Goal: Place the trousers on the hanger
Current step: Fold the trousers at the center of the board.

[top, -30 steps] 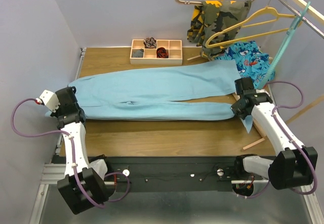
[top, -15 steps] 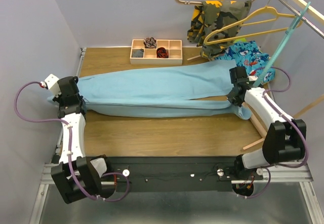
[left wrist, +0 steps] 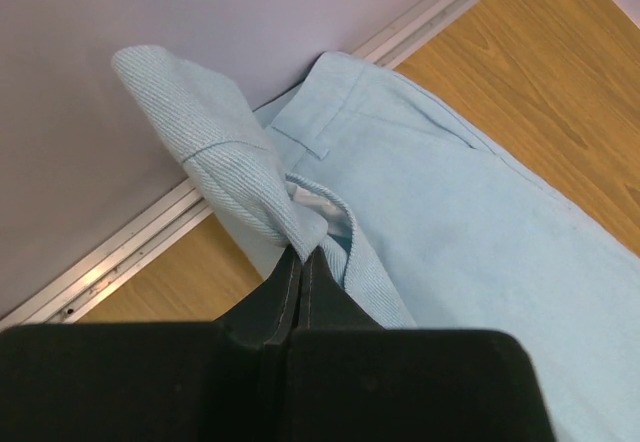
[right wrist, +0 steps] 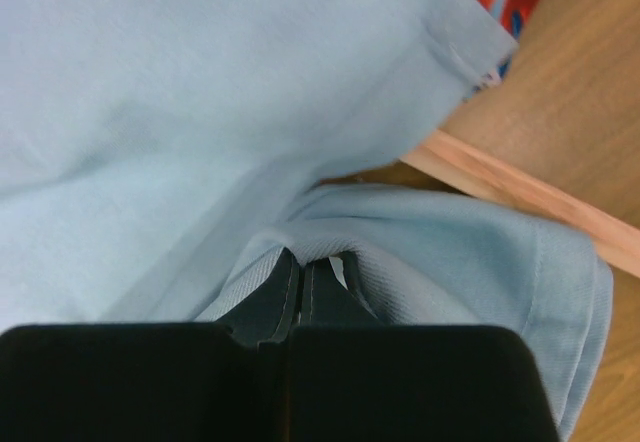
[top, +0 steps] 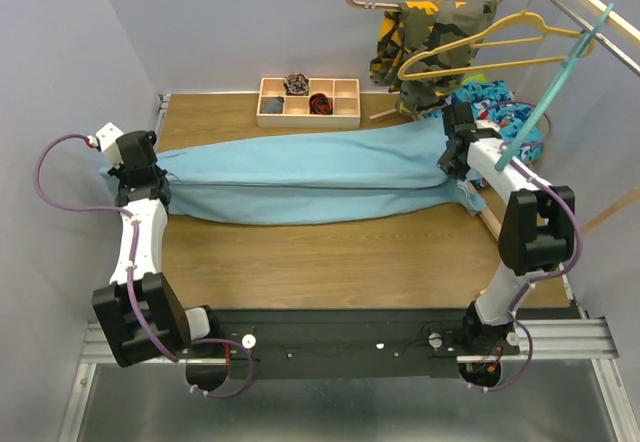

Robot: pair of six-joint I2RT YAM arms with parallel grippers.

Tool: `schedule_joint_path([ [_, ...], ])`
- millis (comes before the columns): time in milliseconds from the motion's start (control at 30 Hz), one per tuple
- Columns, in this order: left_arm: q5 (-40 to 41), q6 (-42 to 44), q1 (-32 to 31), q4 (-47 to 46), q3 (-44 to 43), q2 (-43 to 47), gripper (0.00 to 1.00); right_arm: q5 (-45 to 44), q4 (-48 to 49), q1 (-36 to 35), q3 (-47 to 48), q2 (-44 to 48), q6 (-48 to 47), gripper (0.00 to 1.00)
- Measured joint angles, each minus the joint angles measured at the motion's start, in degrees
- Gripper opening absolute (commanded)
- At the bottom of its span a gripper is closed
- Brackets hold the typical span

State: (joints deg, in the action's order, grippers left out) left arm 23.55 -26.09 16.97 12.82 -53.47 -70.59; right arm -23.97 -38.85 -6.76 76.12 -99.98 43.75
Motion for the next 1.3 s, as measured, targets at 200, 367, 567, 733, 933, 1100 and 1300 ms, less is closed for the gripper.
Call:
schedule_joint_path([
  [200,-0.9,0.4,-0.5,-1.3,-3.3,-5.6,0.0,-0.5,0.2,0.0,8.1,-6.8,-1.8,0.01],
  [367,-1.2,1.0,-1.2,-1.9,-6.1,-9.8,0.0,-0.9,0.0,0.0,12.4,-10.6,-2.4,0.01],
  [567,-1.3,1.1,-1.7,-2.5,-9.9,-14.3,0.0,-1.4,-0.3,0.0,17.9,-14.1,-3.3,0.01],
  [733,-1.3,1.1,-2.0,-2.6,-12.9,-18.0,0.0,-1.5,-0.4,0.0,22.9,-16.6,-3.8,0.01],
  [933,-1.3,1.2,-2.2,-2.9,-15.4,-21.7,0.0,-1.5,-0.3,0.0,26.3,-18.8,-4.6,0.01],
  [1100,-1.3,1.2,-2.4,-3.0,-17.0,-24.2,0.0,-1.5,-0.7,0.0,29.1,-20.3,-4.9,0.04],
  [1300,-1.3,1.4,-2.8,-3.2,-19.1,-27.8,0.0,-1.4,-0.6,0.0,31.8,-22.4,-5.5,0.35],
])
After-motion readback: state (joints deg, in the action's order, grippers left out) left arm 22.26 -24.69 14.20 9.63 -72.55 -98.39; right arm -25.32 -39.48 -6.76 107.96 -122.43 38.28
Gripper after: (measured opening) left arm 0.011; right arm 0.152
